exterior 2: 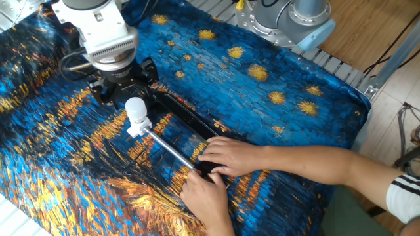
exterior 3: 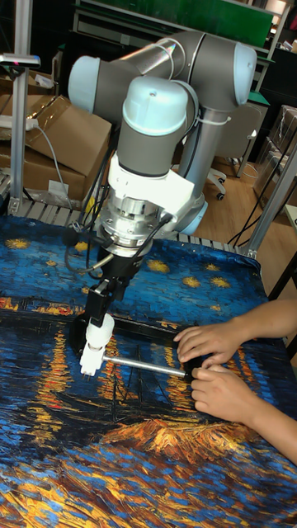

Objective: Install the light bulb by rotating it

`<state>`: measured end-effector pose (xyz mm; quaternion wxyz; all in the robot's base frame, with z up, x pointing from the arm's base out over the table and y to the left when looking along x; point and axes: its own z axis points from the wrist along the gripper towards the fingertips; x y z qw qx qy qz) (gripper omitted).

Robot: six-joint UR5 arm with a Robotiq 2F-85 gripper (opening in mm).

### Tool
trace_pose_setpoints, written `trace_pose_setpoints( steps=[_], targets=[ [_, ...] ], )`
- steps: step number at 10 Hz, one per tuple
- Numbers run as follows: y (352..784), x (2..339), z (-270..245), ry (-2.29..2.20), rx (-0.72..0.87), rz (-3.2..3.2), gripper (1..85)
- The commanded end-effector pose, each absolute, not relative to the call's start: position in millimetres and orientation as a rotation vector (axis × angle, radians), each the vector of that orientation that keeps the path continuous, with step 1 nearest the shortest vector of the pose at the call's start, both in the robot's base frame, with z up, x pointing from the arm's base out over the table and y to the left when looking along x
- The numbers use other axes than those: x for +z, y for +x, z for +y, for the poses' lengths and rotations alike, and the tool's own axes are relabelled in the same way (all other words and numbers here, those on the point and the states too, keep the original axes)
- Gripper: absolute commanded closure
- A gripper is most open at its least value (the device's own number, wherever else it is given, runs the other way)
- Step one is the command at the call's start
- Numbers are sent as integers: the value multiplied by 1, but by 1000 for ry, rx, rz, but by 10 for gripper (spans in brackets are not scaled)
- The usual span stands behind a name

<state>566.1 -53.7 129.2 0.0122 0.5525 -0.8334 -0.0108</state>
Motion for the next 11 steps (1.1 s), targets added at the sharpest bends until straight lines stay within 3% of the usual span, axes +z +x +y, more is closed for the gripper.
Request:
trace_pose_setpoints(
  steps=[1,11],
  targets=[
    [565,118,-53,1769,-37,-2597,123],
    [575,106,-55,1963,38,-2502,117]
  ],
)
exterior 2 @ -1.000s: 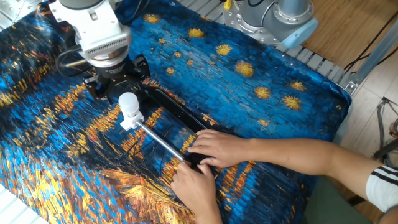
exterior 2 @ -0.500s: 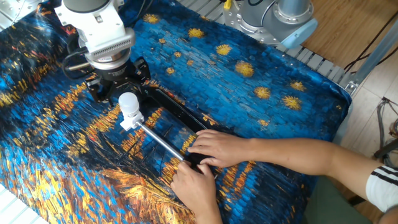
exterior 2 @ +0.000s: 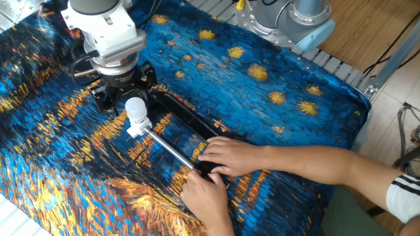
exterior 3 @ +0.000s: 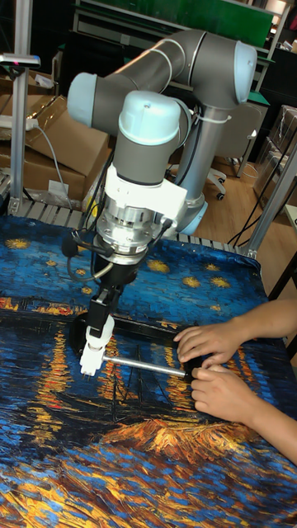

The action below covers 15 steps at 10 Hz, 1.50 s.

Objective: Install the light bulb by rotating it

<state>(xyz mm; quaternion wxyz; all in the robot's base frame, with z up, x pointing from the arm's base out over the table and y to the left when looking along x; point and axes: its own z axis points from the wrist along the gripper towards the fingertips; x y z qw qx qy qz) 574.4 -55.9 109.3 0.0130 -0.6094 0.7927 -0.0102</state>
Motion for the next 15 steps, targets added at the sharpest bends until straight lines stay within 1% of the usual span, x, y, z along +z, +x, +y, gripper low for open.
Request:
trace_pose_setpoints(
  steps=[1,13,15],
  targets=[
    [573,103,-55,-1924,-47,2440,113],
    [567,92,-50,-1934,-31,2400,130],
    [567,92,-51,-1927,-41,2407,153]
  ],
)
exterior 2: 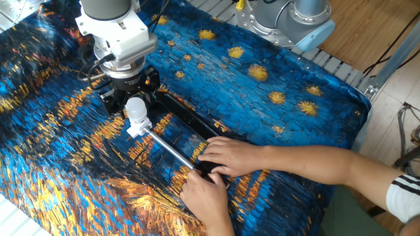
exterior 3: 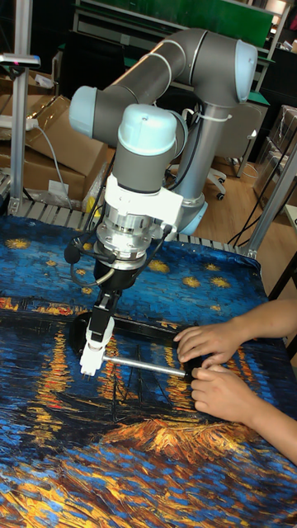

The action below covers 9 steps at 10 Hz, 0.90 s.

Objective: Install the light bulb by rotating it

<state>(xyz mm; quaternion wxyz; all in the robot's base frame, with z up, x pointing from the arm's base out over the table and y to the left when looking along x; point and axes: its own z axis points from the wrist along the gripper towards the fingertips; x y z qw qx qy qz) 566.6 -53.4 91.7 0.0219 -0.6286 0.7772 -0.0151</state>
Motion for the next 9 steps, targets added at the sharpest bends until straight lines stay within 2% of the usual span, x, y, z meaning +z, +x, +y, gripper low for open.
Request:
trace_pose_setpoints(
  steps=[1,4,6,7,9],
  targets=[
    [566,92,-52,-1927,-47,2410,157],
    [564,91,-54,-1933,-54,2420,220],
    [563,91,-54,-1936,-46,2417,213],
    [563,91,-54,-1933,-48,2414,167],
    [557,91,-50,-1924,-7,2430,160]
  ],
)
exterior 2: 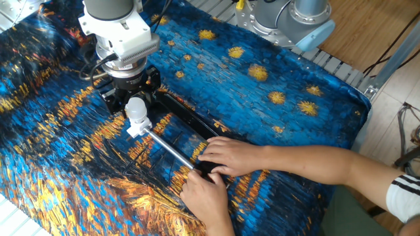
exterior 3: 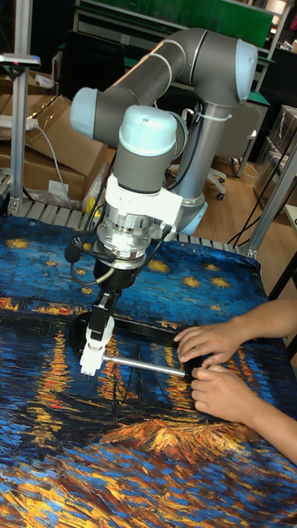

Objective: Install the light bulb by rotating it

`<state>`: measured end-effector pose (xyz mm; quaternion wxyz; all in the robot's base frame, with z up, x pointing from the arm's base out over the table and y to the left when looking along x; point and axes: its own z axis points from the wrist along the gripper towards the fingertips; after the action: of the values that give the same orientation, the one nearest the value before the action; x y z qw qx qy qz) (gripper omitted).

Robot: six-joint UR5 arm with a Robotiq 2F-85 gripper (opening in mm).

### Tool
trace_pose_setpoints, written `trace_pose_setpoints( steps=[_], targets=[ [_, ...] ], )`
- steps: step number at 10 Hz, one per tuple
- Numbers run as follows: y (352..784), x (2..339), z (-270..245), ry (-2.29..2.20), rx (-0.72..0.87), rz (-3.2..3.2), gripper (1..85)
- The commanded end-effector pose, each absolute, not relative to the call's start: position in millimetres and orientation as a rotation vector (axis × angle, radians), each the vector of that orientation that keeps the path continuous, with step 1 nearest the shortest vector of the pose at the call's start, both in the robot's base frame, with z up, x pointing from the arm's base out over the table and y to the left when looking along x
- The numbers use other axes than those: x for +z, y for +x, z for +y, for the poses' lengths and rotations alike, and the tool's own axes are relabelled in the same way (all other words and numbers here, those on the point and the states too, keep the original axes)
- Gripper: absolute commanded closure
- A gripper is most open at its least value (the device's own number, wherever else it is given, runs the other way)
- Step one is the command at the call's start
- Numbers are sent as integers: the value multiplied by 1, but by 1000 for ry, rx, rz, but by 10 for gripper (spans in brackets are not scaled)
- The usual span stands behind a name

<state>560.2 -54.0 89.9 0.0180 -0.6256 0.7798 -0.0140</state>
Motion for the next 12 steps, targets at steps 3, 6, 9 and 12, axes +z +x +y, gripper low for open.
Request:
trace_pose_setpoints(
  steps=[3,6,9,12],
  targets=[
    [556,91,-47,-1921,6,2426,160],
    [558,91,-51,-1928,-4,2417,173],
    [558,90,-51,-1921,-3,2415,193],
    [558,90,-52,-1899,-9,2433,293]
  ],
)
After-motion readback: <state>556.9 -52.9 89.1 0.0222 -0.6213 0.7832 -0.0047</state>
